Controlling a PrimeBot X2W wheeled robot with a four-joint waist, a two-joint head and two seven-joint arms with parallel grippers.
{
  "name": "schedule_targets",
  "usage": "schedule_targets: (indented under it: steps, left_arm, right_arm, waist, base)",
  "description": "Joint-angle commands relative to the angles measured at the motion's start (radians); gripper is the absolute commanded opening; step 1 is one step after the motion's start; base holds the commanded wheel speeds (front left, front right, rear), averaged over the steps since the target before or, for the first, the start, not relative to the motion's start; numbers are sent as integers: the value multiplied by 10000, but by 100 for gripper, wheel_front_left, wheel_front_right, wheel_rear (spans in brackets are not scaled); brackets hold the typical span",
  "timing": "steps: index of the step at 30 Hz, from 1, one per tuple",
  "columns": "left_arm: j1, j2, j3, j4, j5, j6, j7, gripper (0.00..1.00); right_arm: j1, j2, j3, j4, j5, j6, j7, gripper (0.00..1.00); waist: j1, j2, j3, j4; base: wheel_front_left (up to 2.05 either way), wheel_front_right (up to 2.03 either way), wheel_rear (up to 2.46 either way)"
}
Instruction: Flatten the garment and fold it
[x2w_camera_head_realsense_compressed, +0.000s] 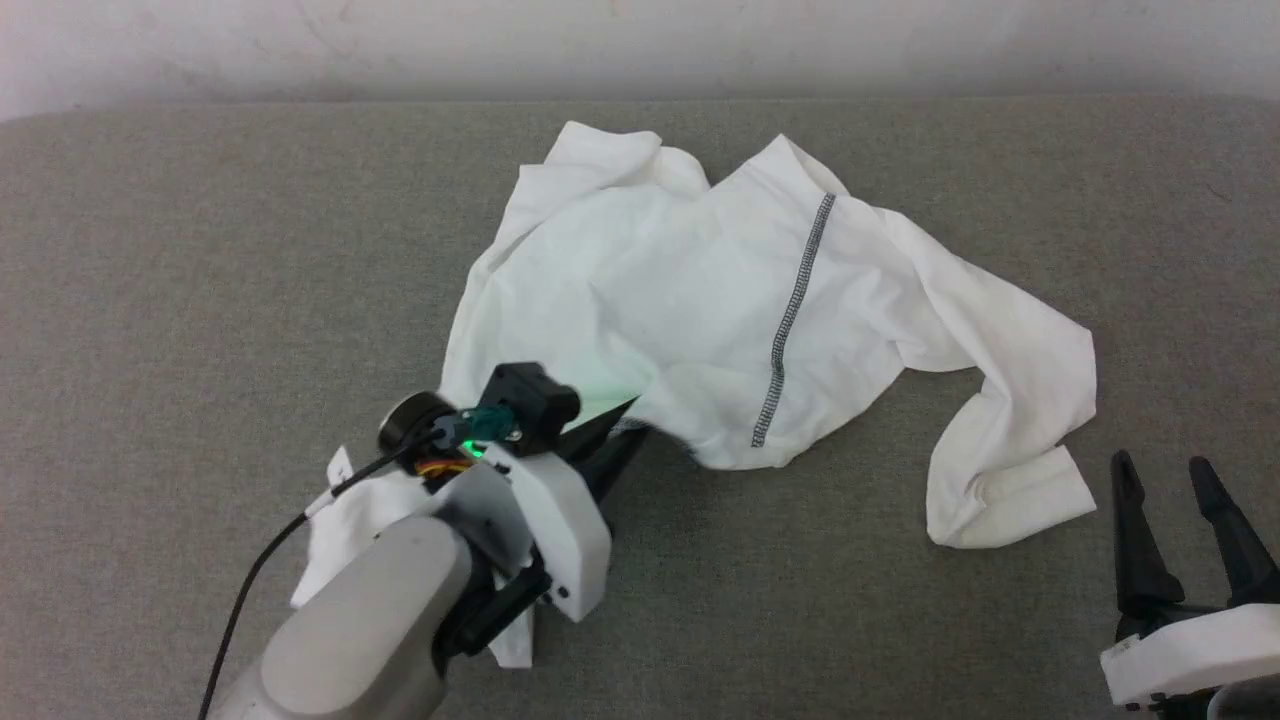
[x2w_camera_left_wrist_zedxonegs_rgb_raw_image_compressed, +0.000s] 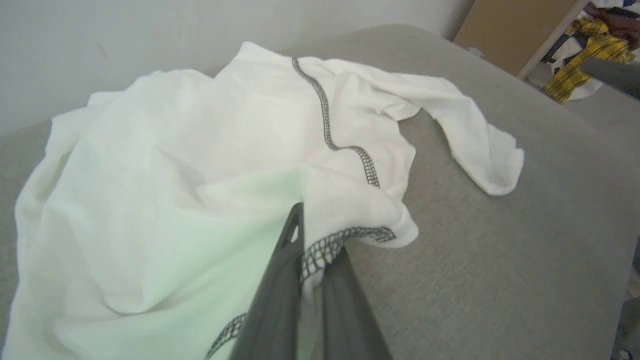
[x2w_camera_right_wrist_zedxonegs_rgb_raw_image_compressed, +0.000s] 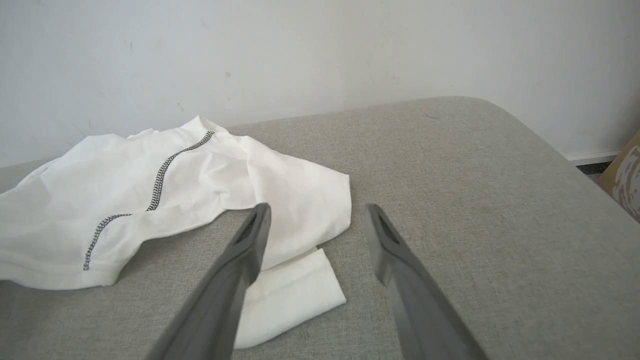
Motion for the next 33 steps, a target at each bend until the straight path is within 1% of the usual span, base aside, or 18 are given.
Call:
schedule_targets:
  steps: [1, 3, 6, 9, 11, 14, 15, 16, 18, 20, 23, 24, 26, 28, 30, 33]
  left_arm:
    - [-339, -166, -53, -428, -282, -112, -33, 0]
    - [-567, -391, -323, -1272, -816, -137, 117, 0]
    - [-934, -632, -998, -2614, -1665, -147, 365, 0]
    - [-1102, -835, -1579, -3351, -2493, -150, 443, 0]
    - [-1177, -746, -1984, -3090, -2452, -150, 554, 0]
    - [-1092, -676, -2658, -1982, -1980, -151, 622, 0]
    - [-1051, -680, -2956, -1580, -1802, -151, 654, 41]
    - [-944, -773, -3174, -1230, -1788, -152, 571, 100]
    - [-774, -927, -3534, -606, -1758, -152, 407, 100]
    - [-680, -1058, -3733, -281, -1807, -152, 131, 100]
    - [-607, -1111, -3594, -219, -1908, -130, -366, 100]
    - [-587, -1063, -3475, -310, -1894, -43, -540, 100]
    - [-505, -835, -3252, -626, -1802, 256, -778, 100]
    - [-289, -481, -3063, -1107, -1728, 627, -902, 100]
    - [30, 1, -2968, -1643, -1583, 1054, -900, 100]
    - [552, 817, -3024, -2375, -1037, 1872, -739, 100]
  right_arm:
    - [-121, 16, -14, 22, 82, -7, -50, 100]
    - [-122, 16, 0, 26, 117, -7, -54, 100]
    - [-134, 16, 48, 43, 160, -7, -65, 100]
    - [-164, 16, 87, 94, 196, -7, -100, 100]
    - [-193, 16, 123, 161, 209, -7, -119, 100]
    - [-245, 16, 191, 269, 233, -7, -148, 100]
    - [-256, 16, 216, 309, 244, -7, -153, 100]
    - [-260, 16, 228, 347, 252, -7, -160, 100]
    - [-259, 16, 246, 416, 254, -7, -168, 100]
    - [-241, 16, 243, 462, 244, -7, -165, 100]
    - [-185, 17, 198, 502, 210, -7, -136, 100]
    - [-161, 17, 185, 504, 196, -7, -118, 100]
    - [-111, 17, 181, 499, 175, -7, -81, 100]
    - [-61, 17, 194, 483, 179, -7, -45, 100]
    - [-15, 17, 206, 472, 186, -7, -24, 100]
    - [52, 17, 225, 454, 201, -7, -10, 100]
  waist:
    - [-1, 0, -5, 42]
    - [-1, 0, 14, 86]
    - [-1, 0, 81, 114]
    - [-1, 0, 163, 125]
    - [-1, 0, 203, 130]
    - [-1, 0, 225, 120]
    - [-1, 0, 221, 115]
    - [-1, 0, 213, 121]
    - [-1, 0, 182, 128]
    - [-1, 0, 136, 151]
    - [-1, 0, 13, 234]
    - [-1, 0, -37, 271]
    - [-1, 0, -138, 345]
    - [-1, 0, -224, 405]
    - [-1, 0, -297, 455]
    - [-1, 0, -353, 528]
  base:
    - [0, 0, 0]
    - [0, 0, 0]
    - [0, 0, 0]
    - [0, 0, 0]
    - [0, 0, 0]
    - [0, 0, 0]
    - [0, 0, 0]
    - [0, 0, 0]
    - [0, 0, 0]
    - [0, 0, 0]
    - [0, 0, 0]
    - [0, 0, 0]
    - [0, 0, 0]
    - [0, 0, 0]
    - [0, 0, 0]
    - [0, 0, 0]
